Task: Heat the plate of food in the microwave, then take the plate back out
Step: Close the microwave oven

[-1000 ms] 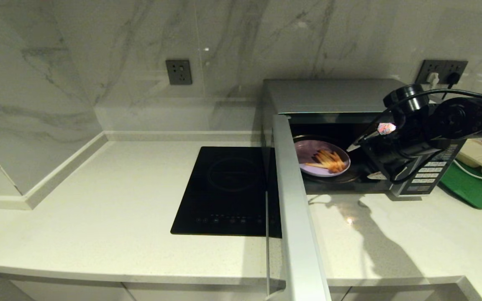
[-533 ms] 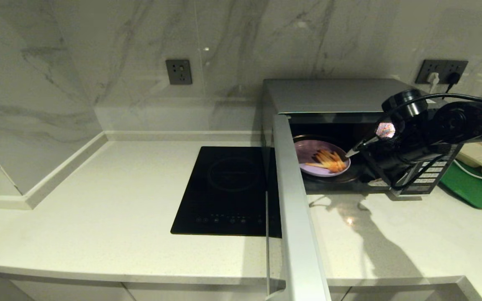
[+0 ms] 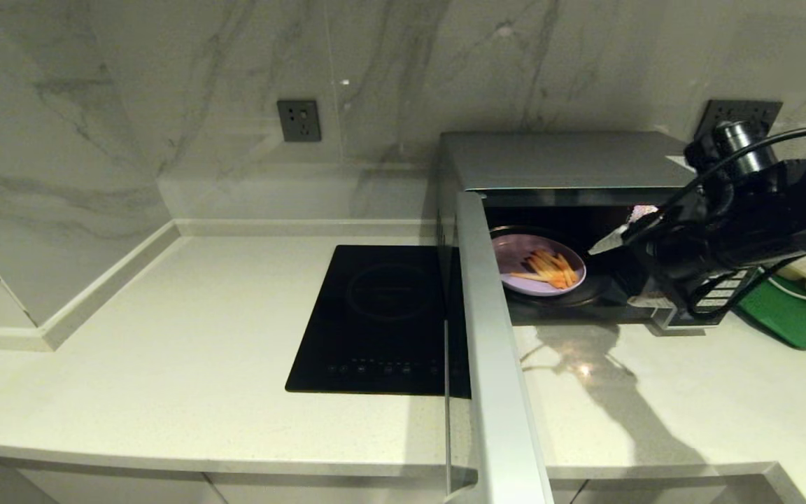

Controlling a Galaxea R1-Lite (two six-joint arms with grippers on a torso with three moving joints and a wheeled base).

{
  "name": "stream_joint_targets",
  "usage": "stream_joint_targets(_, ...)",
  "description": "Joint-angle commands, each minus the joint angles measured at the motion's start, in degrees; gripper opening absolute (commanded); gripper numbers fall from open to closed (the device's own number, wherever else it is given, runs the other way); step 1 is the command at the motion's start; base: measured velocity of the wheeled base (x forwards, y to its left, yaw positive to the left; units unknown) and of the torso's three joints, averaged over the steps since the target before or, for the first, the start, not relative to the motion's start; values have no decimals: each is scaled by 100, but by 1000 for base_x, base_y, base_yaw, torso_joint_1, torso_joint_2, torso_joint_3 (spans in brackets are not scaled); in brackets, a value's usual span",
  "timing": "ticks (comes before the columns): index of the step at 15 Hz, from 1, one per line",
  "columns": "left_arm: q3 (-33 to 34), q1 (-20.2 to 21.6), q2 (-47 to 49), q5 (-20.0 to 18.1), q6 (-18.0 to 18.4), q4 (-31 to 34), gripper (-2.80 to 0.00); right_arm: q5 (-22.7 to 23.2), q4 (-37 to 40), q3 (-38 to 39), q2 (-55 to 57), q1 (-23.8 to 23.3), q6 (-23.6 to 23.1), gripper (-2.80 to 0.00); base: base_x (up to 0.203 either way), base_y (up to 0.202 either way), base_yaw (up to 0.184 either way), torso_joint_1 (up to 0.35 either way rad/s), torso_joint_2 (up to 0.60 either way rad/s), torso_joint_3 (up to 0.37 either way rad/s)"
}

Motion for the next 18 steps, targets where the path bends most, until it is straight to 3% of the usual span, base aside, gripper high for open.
stream_joint_targets(1,1,2,0,2,-5,1,-280,132,344,89,-840,149,-212,-280,0,0,0,0,0,0)
stream_joint_targets(3,1,2,0,2,-5,-4,-280,504,653,149,-1340,250,-430,-280,0,0,0,0,0,0)
stream_joint_targets(6,1,2,0,2,-5,-4,-280,696,1671,45,-1563,957,-1395,-280,0,0,0,0,0,0)
stream_joint_targets(10,1,2,0,2,-5,-4,-280,674,2853,-1151,-1536,1942,-2034,-280,0,0,0,0,0,0)
stream_joint_targets(11,1,2,0,2,-5,-4,-280,526,3177,-1460,-1379,2302,-2156,-280,0,0,0,0,0,0)
stream_joint_targets(14,1,2,0,2,-5,-4,-280,-630,3461,-1964,-982,3303,-2310,-280,0,0,0,0,0,0)
stream_joint_targets(18,1,2,0,2,-5,-4,-280,-883,3335,-2638,-697,3969,-2870,-280,0,0,0,0,0,0)
